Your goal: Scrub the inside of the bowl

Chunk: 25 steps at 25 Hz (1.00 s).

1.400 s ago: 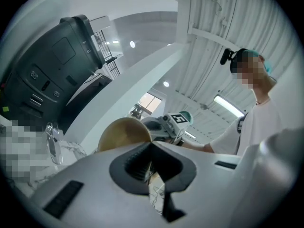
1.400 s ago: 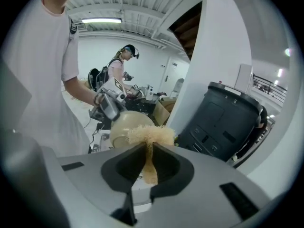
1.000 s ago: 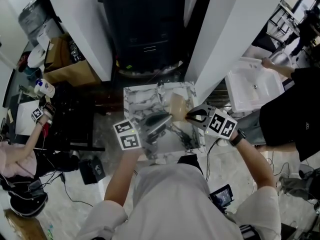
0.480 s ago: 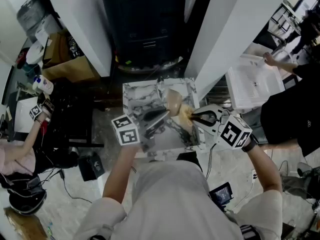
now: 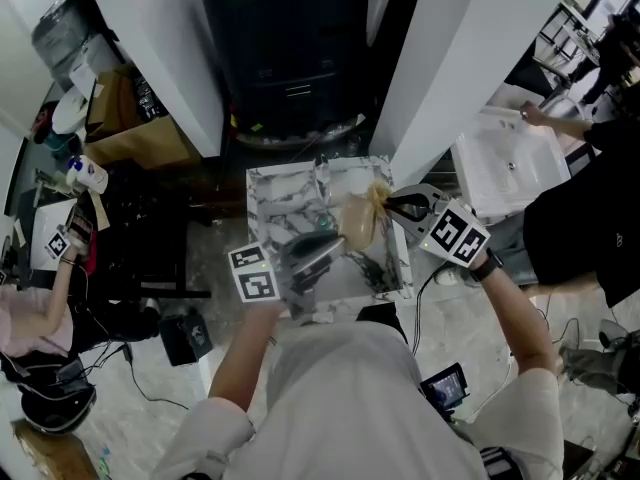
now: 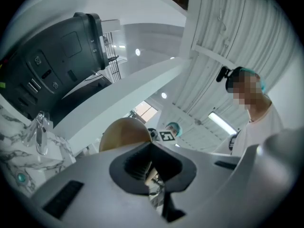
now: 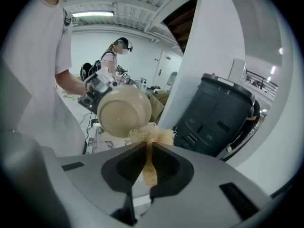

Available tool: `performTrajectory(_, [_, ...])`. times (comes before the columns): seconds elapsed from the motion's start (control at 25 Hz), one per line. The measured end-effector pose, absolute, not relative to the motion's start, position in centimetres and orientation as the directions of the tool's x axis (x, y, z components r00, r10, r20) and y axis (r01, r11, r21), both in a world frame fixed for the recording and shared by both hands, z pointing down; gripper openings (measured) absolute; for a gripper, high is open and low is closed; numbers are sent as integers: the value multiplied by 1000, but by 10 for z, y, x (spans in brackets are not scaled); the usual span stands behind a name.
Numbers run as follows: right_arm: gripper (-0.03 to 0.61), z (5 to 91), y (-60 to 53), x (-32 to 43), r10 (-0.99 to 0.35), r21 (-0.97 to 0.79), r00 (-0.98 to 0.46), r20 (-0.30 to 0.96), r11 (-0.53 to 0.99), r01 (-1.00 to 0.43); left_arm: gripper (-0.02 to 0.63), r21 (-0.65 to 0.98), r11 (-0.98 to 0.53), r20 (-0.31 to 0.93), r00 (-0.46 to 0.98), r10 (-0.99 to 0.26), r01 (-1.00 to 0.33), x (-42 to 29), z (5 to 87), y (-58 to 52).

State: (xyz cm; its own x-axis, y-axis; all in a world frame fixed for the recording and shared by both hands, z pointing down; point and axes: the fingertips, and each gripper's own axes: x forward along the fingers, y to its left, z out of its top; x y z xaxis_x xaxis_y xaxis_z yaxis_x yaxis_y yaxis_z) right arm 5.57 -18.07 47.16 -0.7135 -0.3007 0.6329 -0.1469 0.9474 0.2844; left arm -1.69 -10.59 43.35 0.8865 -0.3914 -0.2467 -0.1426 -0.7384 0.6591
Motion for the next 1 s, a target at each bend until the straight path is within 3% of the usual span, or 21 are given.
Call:
performTrajectory(0.12, [46,494,-162,58,-247,221,-697,673,967,-129,17,668,-732,-270,872,-409,-136,-20,426,-108])
performTrajectory(0.36, [46,487,-112,56,-116,162,-690,714,987,2,17,667,-704,-188,860,-474,-243,-27,444,-133])
performTrajectory(0.48, [46,463,-105,52,-119,191,-715,689,981,21,17,662,-699,-150,865,-478,-272,-26,453,-136])
performTrajectory(0.76, [46,424,-153,48,-279,267,-757,591,953,-142,17,664,-716,-172,889,-425,-214,-17,451,-121])
performTrajectory(1.0, [44,485,-170,63,-269,182,-654,707,963,-199,17,684,-697,-188,872,-452,-214,-19,449,-123])
